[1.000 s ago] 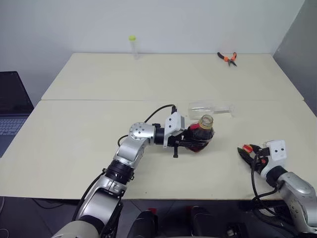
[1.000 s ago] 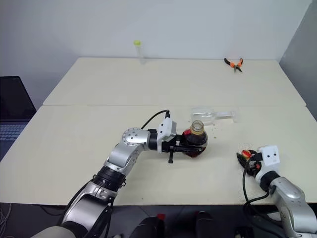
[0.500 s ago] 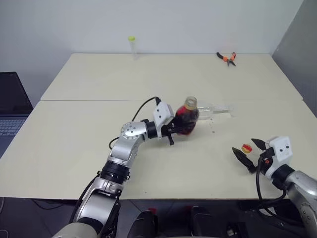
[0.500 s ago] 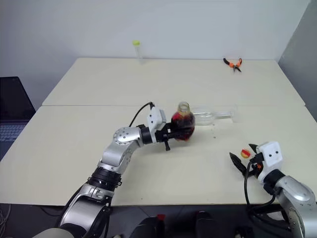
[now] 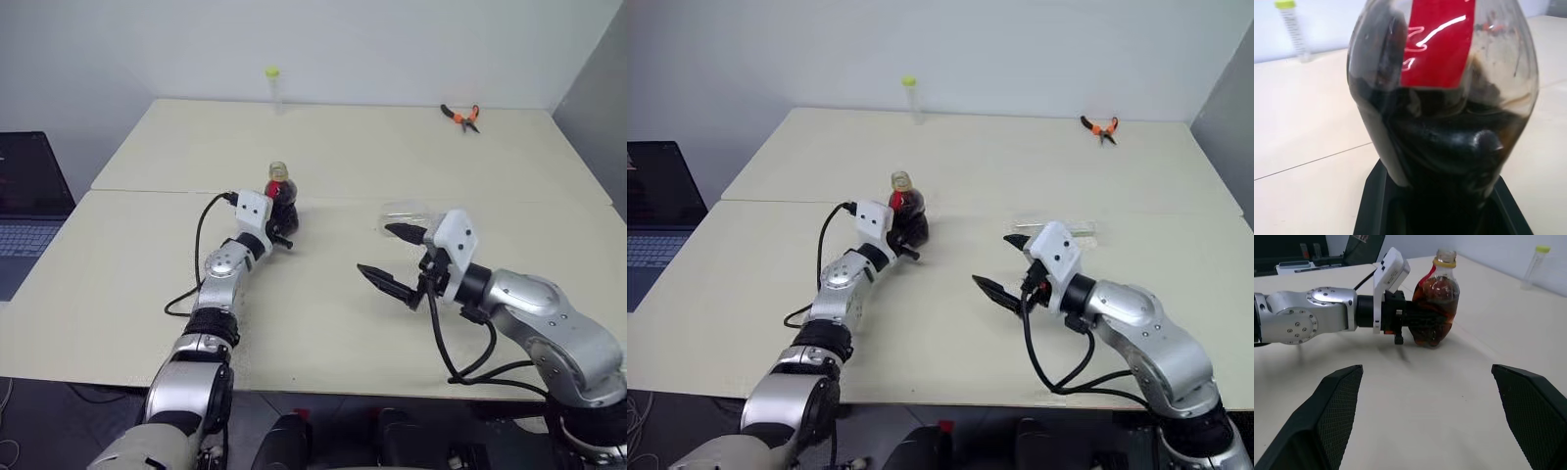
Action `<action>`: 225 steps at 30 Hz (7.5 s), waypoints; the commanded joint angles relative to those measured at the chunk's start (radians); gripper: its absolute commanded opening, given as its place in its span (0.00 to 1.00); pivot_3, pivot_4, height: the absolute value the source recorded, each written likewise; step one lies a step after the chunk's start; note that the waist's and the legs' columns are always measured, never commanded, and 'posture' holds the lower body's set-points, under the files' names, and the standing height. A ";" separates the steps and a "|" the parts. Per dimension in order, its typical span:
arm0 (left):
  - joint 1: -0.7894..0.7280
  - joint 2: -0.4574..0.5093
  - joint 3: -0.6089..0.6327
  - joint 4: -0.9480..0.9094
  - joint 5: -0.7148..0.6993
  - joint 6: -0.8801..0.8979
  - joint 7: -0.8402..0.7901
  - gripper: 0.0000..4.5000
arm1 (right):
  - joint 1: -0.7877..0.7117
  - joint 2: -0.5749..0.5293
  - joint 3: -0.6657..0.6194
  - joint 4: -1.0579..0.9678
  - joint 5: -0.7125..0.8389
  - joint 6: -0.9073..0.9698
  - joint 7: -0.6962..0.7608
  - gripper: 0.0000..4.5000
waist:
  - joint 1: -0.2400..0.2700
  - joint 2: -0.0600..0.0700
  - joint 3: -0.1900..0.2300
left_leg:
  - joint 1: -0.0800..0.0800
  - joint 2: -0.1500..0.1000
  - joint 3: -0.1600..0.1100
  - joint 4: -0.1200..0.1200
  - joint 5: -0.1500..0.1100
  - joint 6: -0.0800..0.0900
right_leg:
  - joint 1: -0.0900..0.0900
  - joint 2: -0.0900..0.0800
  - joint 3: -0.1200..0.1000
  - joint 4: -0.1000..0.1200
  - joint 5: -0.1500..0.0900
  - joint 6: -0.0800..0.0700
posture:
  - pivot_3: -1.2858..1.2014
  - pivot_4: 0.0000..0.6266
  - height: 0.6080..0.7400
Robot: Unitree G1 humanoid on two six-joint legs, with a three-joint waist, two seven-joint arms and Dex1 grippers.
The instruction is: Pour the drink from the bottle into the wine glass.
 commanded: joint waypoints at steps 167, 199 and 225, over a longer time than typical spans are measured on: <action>0.399 0.419 0.033 -1.235 -0.420 0.710 -0.512 1.00 | -0.071 0.313 -0.093 0.873 -0.338 -0.639 0.006 1.00 | -0.039 0.003 -0.001 | 0.004 0.003 0.002 -0.003 0.000 0.000 | 0.000 0.002 0.003 0.002 0.000 -0.001 | 0.52 0.24 1.00; 0.635 0.164 0.148 -1.121 -0.109 0.465 0.068 1.00 | 0.000 -0.022 -0.207 -0.151 0.250 0.086 0.084 1.00 | -0.012 0.001 -0.001 | 0.003 0.004 -0.001 -0.003 -0.002 0.004 | 0.002 0.000 0.001 0.000 0.000 -0.001 | 0.52 0.24 1.00; 0.093 0.150 0.023 -0.252 -0.003 0.154 -0.056 1.00 | -0.025 -0.061 -0.150 -0.208 0.297 0.106 0.051 1.00 | 0.000 0.000 -0.001 | 0.002 0.002 0.000 -0.002 -0.002 0.004 | 0.001 0.001 0.000 0.000 0.000 -0.001 | 0.52 0.24 1.00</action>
